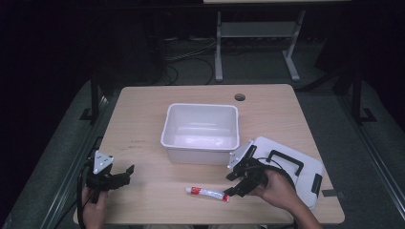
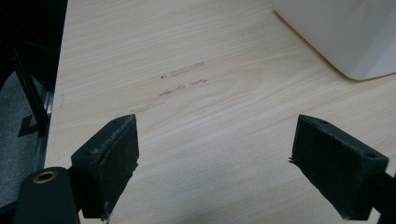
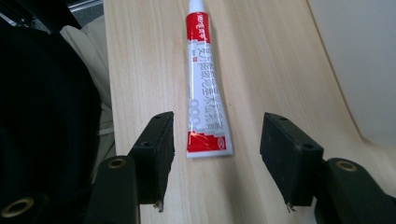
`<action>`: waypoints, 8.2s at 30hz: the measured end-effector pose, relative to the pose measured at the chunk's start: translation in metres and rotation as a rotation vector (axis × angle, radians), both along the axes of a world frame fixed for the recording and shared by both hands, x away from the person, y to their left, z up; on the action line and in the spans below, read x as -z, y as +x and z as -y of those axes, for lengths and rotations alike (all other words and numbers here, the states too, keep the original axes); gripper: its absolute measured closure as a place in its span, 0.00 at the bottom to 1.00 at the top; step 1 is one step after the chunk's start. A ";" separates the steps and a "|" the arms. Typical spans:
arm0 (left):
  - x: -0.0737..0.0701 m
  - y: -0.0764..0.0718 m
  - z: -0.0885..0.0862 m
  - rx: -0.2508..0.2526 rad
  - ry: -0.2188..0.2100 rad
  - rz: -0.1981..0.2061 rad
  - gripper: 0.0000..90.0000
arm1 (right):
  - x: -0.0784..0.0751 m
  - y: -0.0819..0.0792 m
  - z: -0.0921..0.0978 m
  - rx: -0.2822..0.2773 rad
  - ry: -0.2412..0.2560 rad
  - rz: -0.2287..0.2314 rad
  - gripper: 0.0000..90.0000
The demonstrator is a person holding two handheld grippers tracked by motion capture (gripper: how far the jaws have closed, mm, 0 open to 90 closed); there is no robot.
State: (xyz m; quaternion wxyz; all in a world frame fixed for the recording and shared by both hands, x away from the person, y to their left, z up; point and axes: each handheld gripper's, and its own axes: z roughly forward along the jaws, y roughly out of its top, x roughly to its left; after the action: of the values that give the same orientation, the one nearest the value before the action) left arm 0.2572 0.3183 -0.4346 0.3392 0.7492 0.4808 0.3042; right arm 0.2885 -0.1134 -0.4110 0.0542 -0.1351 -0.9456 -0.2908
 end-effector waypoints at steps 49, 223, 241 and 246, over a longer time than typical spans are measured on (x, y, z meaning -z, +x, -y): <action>-0.001 0.000 -0.004 -0.007 -0.007 0.004 0.16 | 0.030 0.009 -0.075 -0.144 -0.096 -0.012 0.61; -0.001 -0.001 -0.008 -0.013 -0.025 0.014 0.16 | -0.102 0.119 -0.077 -0.122 -0.145 0.075 0.79; -0.002 -0.001 -0.008 -0.014 -0.024 0.015 0.16 | -0.081 0.124 -0.072 -0.099 -0.145 0.049 0.79; -0.002 -0.001 -0.007 -0.012 -0.024 0.014 0.16 | -0.076 0.126 -0.071 -0.097 -0.143 0.040 0.79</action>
State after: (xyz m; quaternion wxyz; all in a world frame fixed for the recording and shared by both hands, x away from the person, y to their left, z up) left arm 0.2561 0.3253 -0.4330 0.3495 0.7400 0.4865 0.3059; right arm 0.4147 -0.0426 -0.3346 0.0394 -0.0870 -0.9702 -0.2225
